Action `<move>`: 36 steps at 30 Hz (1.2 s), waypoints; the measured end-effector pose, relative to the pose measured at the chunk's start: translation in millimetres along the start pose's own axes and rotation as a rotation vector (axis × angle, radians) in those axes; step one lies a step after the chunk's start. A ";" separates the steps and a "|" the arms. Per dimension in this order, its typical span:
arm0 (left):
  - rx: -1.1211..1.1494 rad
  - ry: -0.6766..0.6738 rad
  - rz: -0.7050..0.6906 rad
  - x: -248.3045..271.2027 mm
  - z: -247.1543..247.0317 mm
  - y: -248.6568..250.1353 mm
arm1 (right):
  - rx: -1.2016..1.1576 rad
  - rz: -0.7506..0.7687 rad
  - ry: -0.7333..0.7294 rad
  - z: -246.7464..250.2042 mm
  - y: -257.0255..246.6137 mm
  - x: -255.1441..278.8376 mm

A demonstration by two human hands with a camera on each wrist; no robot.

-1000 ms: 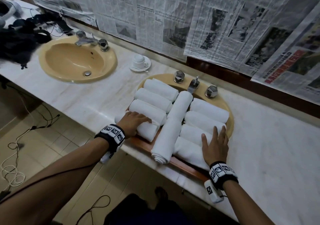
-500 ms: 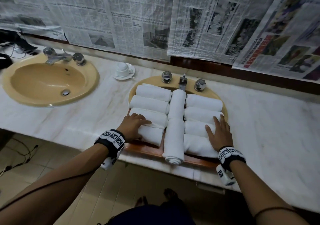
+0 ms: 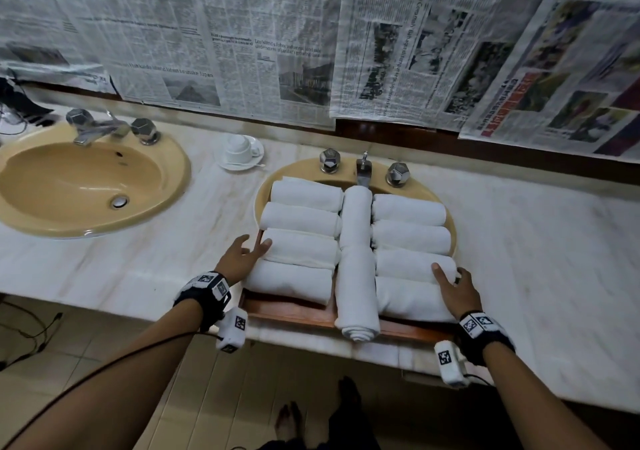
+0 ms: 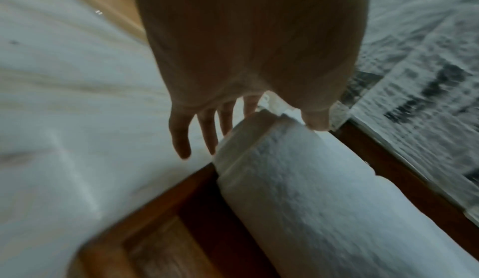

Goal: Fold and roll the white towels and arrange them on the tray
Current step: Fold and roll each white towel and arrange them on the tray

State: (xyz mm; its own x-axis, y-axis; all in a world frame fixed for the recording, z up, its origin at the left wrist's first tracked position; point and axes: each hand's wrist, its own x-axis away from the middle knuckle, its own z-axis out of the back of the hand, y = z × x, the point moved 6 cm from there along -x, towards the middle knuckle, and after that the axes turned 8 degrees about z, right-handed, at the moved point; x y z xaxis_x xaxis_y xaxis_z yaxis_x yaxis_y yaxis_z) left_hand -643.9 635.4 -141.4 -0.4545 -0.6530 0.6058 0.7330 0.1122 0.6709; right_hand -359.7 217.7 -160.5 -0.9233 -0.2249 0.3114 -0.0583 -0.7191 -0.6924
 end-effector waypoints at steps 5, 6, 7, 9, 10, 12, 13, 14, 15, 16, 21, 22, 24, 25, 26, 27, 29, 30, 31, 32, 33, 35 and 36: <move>0.123 -0.056 -0.009 -6.0 -18.2 0.8 | -0.043 -0.014 -0.025 -4.5 0.3 1.7; 0.126 -0.057 -0.029 -7.6 -19.5 1.5 | -0.044 -0.004 -0.029 -4.0 -2.1 2.6; 0.131 -0.063 -0.048 -8.1 -20.8 2.9 | -0.045 0.006 -0.030 -3.3 -3.5 3.7; 0.146 -0.074 -0.086 -7.5 -22.7 6.7 | -0.045 0.028 -0.027 -1.9 -7.2 6.6; 0.151 -0.075 -0.109 -6.1 -22.8 9.0 | -0.047 0.042 -0.024 -1.8 -8.7 7.8; 0.120 -0.064 -0.156 -1.7 -23.9 14.0 | -0.053 0.073 -0.016 -1.6 -10.9 9.4; 0.091 -0.055 -0.182 -0.1 -24.7 16.0 | -0.055 0.086 -0.011 -1.7 -10.6 9.3; 0.056 -0.047 -0.205 -0.1 -25.8 16.6 | -0.058 0.099 -0.006 -1.8 -10.2 8.6; 0.022 -0.042 -0.216 0.4 -26.1 16.7 | -0.065 0.109 -0.003 -2.2 -9.4 7.6; 0.000 -0.039 -0.221 -0.7 -25.9 15.5 | -0.072 0.118 -0.004 -2.8 -8.6 7.1; 0.008 -0.036 -0.215 3.0 -25.8 16.8 | -0.139 0.172 -0.028 -2.4 -8.6 9.5; 0.033 -0.044 -0.201 4.3 -25.3 16.8 | -0.166 0.182 -0.048 -2.3 -8.5 11.6; 0.088 -0.075 -0.162 8.8 -23.4 15.0 | -0.194 0.202 -0.082 -1.2 -6.0 16.4; 0.101 -0.089 -0.151 13.0 -22.3 13.9 | -0.201 0.208 -0.095 -0.4 -4.3 20.1; 0.116 -0.101 -0.149 17.8 -21.3 12.5 | -0.203 0.213 -0.105 -0.1 -2.1 24.2; 0.130 -0.113 -0.153 23.2 -20.9 11.5 | -0.207 0.225 -0.111 1.1 -1.2 28.8; 0.145 -0.138 -0.172 32.0 -20.7 7.5 | -0.213 0.247 -0.112 3.7 0.6 37.2; 0.149 -0.152 -0.177 35.1 -20.7 4.1 | -0.214 0.254 -0.110 4.6 2.2 40.7; 0.145 -0.165 -0.185 36.7 -20.8 0.0 | -0.214 0.257 -0.108 4.9 3.6 43.8; 0.135 -0.180 -0.206 38.1 -21.8 -2.6 | -0.215 0.262 -0.109 3.8 4.5 46.7; 0.117 -0.185 -0.235 39.9 -22.8 -3.8 | -0.219 0.272 -0.105 2.8 4.1 50.3; 0.104 -0.156 -0.266 41.8 -24.2 -4.4 | -0.230 0.277 -0.078 1.1 2.5 55.9; 0.105 -0.128 -0.269 42.8 -24.6 -3.9 | -0.239 0.274 -0.063 0.6 1.5 57.4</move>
State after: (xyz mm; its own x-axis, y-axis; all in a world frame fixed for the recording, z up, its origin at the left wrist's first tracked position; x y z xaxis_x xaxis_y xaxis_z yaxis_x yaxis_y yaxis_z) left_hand -653.7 588.6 -128.6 -0.6898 -0.5712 0.4448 0.5245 0.0292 0.8509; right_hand -412.6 203.3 -143.3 -0.8922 -0.4332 0.1280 0.0937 -0.4547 -0.8857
